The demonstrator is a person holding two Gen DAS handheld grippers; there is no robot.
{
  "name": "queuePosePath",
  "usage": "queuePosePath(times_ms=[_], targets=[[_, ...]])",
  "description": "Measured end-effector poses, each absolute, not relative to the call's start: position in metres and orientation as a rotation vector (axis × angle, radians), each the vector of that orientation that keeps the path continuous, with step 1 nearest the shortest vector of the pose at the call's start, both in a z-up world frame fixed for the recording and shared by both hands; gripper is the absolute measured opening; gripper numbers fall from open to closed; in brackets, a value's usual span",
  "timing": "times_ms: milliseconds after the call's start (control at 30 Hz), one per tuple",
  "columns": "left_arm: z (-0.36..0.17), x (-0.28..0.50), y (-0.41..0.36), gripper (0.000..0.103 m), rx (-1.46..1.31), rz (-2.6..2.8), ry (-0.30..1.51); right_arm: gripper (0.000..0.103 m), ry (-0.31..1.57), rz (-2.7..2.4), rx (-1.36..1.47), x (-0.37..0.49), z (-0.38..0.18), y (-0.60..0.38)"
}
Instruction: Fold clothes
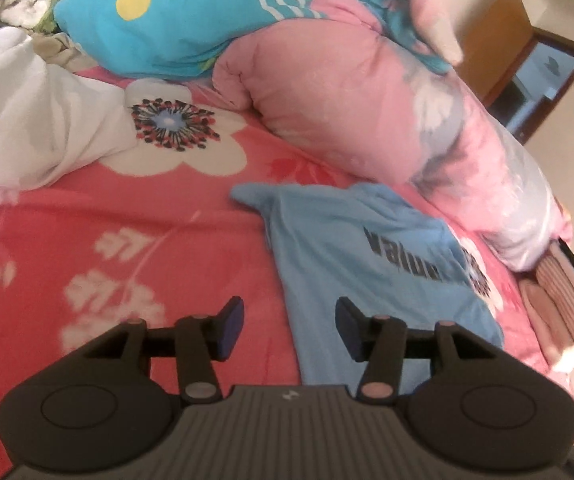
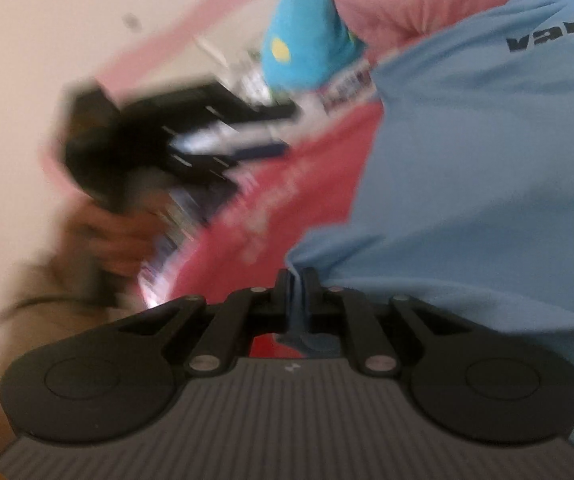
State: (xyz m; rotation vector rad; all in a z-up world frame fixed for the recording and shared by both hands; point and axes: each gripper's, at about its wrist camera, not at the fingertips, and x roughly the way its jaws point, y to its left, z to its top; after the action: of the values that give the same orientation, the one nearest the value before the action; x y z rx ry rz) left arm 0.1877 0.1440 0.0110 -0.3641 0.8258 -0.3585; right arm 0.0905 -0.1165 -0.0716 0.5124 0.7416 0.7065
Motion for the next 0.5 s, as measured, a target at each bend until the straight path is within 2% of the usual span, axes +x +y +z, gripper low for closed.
queuePosePath(times_ms=[100, 133, 167, 233, 333, 500], targets=[[0.027, 0.166, 0.149, 0.056, -0.343, -0.362, 0.788, 0.009, 0.750, 0.699, 0.400, 0.076, -0.069, -0.099], [0.031, 0.161, 0.149, 0.058, -0.337, -0.362, 0.775, 0.014, 0.737, 0.707, 0.368, 0.068, -0.065, -0.094], [0.035, 0.158, 0.147, 0.058, -0.330, -0.360, 0.768, 0.024, 0.721, 0.721, 0.341, 0.060, -0.060, -0.092], [0.039, 0.155, 0.139, 0.058, -0.327, -0.376, 0.767, 0.032, 0.691, 0.746, 0.290, 0.044, -0.052, -0.089], [0.039, 0.154, 0.122, 0.058, -0.335, -0.419, 0.774, 0.033, 0.668, 0.765, 0.263, 0.024, -0.043, -0.095], [0.008, 0.161, 0.071, 0.058, -0.325, -0.550, 0.841, 0.033, 0.641, 0.652, 0.358, 0.001, -0.031, -0.150]])
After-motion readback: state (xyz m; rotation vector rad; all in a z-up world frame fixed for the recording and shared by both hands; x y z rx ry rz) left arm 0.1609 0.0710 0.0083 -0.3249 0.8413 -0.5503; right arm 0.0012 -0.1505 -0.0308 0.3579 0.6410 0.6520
